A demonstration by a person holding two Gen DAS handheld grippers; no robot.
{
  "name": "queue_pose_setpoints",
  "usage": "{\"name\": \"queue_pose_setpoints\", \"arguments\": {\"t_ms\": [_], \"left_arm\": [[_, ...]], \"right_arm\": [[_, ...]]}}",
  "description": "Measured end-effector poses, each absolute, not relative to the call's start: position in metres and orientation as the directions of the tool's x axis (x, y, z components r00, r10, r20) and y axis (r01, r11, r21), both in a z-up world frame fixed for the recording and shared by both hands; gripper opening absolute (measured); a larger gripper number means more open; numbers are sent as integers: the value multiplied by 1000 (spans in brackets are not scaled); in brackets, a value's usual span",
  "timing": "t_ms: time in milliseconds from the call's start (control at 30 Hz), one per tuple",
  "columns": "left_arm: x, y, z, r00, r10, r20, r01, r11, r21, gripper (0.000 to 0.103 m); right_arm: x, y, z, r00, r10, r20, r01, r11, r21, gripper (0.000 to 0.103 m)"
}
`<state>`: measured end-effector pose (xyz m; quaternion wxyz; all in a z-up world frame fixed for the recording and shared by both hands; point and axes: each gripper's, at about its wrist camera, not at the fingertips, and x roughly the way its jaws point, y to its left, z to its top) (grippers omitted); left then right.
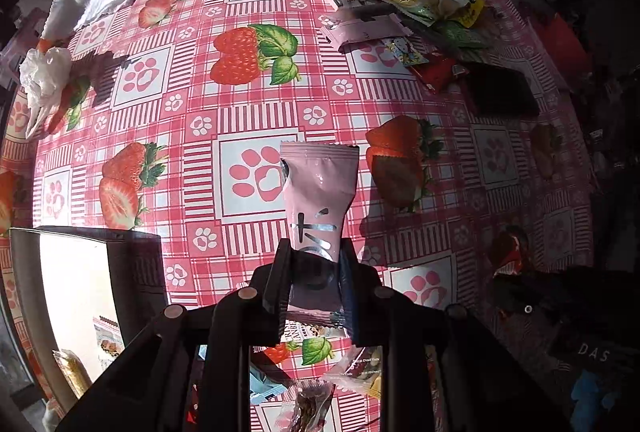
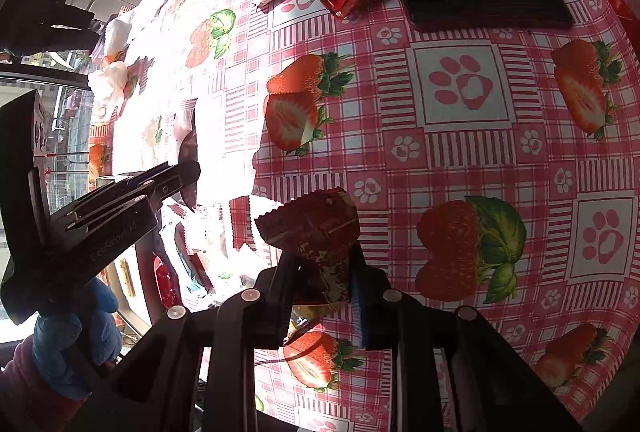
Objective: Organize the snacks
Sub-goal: 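Lower both held packets into the white tray and open both tools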
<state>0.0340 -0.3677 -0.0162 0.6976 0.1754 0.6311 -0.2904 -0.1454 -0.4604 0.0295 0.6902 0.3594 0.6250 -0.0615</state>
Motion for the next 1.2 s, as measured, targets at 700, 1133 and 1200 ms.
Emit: {"name": "queue_pose_setpoints", "arguments": {"t_ms": [700,1133,1200], "left_arm": [[49,-65,-17,57,-70,-996,298,953,-50,24],[57,-31,-41,45,-74,-996,272,961,-59,78],[57,-29,-45,20,-85,-996,268,960,-77,79]], "right_arm": [[3,-184,44,61,497,-865,120,857,501,25],[45,-109,10,-62,439,-896,56,898,436,25],[44,-105,8,-74,430,-900,59,903,427,27]]}}
